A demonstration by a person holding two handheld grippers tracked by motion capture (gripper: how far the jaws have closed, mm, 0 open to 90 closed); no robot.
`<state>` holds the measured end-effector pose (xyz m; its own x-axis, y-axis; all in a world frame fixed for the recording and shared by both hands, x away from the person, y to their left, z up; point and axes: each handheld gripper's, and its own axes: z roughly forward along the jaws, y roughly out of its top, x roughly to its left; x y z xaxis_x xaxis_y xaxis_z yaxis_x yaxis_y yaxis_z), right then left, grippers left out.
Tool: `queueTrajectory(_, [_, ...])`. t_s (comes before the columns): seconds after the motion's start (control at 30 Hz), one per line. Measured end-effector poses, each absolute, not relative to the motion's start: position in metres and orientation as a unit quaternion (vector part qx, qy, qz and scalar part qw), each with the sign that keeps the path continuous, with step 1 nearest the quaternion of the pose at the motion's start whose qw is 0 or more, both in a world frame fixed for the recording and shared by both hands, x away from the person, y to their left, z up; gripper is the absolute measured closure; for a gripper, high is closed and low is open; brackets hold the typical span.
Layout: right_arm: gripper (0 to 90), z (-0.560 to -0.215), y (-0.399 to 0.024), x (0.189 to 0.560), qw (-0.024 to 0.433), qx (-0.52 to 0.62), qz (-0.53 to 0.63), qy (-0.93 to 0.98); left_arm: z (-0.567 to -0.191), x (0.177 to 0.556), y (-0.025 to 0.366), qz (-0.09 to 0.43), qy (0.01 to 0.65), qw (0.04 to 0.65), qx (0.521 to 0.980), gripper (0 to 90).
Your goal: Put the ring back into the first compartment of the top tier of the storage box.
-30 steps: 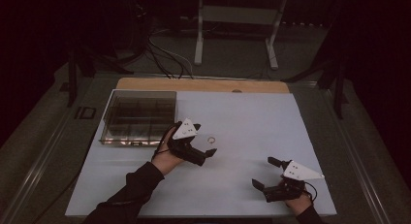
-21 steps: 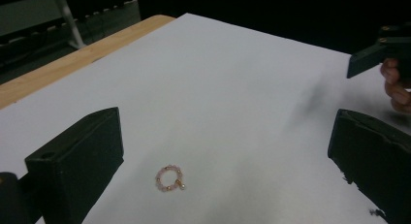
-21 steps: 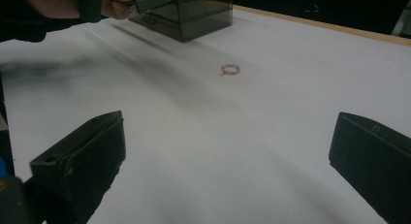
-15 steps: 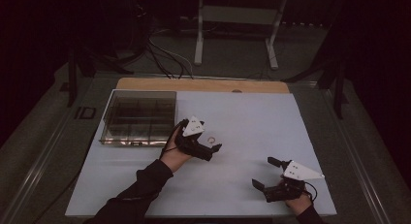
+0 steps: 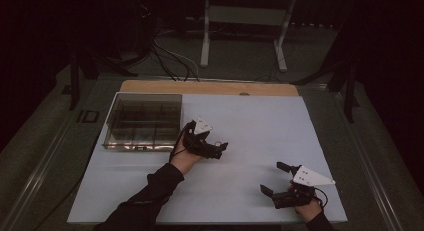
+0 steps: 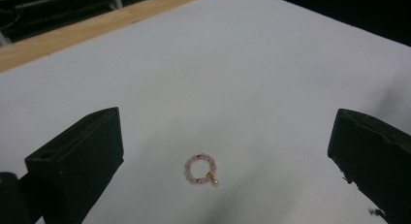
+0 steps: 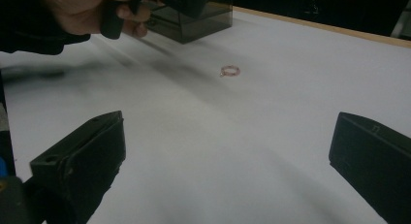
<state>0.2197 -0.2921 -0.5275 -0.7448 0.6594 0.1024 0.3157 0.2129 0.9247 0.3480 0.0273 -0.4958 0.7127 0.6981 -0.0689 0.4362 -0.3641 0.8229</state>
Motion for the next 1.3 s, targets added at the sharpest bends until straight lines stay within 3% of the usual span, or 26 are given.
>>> queueTrajectory(0.3, [0.0,-0.527,-0.293,0.22,0.16,0.322,0.54,0.761,-0.505,0.354,0.019,0.133,0.384,0.406,0.818,1.1])
queueTrajectory(0.43, [0.0,-0.528,-0.292,0.22,0.16,0.321,0.538,0.762,-0.51,0.355,0.017,0.128,0.382,0.391,0.827,6.5])
queueTrajectory(0.5, [0.0,-0.527,-0.293,0.219,0.16,0.321,0.538,0.762,-0.512,0.355,0.016,0.136,0.378,0.39,0.829,16.4])
queueTrajectory(0.57, [0.0,-0.528,-0.293,0.219,0.161,0.322,0.538,0.763,-0.515,0.356,0.016,0.131,0.379,0.385,0.831,17.6])
queueTrajectory(0.63, [0.0,-0.528,-0.293,0.219,0.16,0.322,0.538,0.762,-0.517,0.358,0.016,0.138,0.384,0.38,0.83,25.5])
queueTrajectory(0.8, [0.0,-0.528,-0.292,0.219,0.161,0.321,0.537,0.764,-0.52,0.362,0.018,0.134,0.415,0.374,0.819,26.8])
queueTrajectory(1.3, [0.0,-0.528,-0.292,0.219,0.161,0.321,0.537,0.764,-0.531,0.368,0.017,0.132,0.432,0.355,0.818,61.0])
